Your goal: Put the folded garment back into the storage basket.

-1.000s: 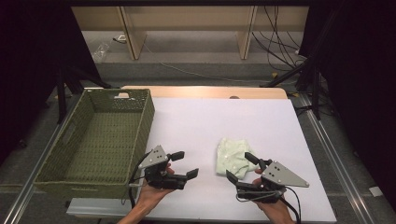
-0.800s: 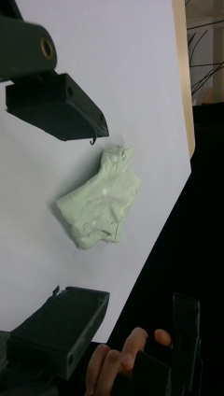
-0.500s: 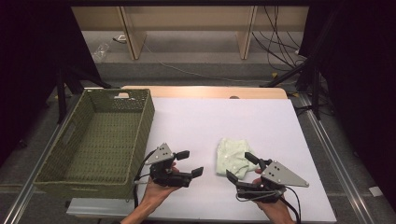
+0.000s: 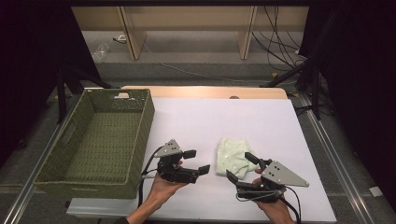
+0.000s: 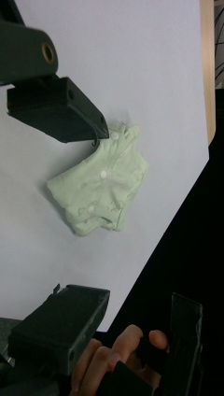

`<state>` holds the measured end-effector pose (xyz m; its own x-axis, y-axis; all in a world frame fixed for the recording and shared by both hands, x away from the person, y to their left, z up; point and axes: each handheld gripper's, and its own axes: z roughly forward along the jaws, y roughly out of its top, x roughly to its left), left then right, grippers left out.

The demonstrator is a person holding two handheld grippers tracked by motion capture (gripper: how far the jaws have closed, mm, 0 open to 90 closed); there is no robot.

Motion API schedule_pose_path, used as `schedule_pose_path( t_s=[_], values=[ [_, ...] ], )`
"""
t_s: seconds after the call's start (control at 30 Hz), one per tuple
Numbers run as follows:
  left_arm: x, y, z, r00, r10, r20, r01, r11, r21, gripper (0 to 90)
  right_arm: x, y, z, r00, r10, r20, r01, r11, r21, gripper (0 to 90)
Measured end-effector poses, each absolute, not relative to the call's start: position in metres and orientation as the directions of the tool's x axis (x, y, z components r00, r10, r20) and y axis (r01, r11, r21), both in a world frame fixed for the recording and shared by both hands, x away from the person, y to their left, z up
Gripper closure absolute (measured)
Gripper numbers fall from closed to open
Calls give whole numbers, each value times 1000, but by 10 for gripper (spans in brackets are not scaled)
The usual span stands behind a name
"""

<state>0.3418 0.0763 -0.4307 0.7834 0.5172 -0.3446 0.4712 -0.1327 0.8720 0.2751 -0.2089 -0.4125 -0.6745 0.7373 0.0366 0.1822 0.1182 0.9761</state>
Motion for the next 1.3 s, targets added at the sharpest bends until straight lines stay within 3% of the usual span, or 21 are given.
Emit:
schedule_pose_path(
  t_s=[0.5,0.97,1.3],
  values=[
    [358,58,-439,760,535,-368,532,-186,826,184,275,-210,-412,-673,739,37,183,118,976,178],
    [373,50,-444,720,516,-464,612,-158,774,186,275,-209,-412,-673,739,37,182,117,976,179],
    [387,44,-450,630,527,-570,720,-122,683,192,275,-209,-412,-672,739,39,183,115,976,180]
  ],
)
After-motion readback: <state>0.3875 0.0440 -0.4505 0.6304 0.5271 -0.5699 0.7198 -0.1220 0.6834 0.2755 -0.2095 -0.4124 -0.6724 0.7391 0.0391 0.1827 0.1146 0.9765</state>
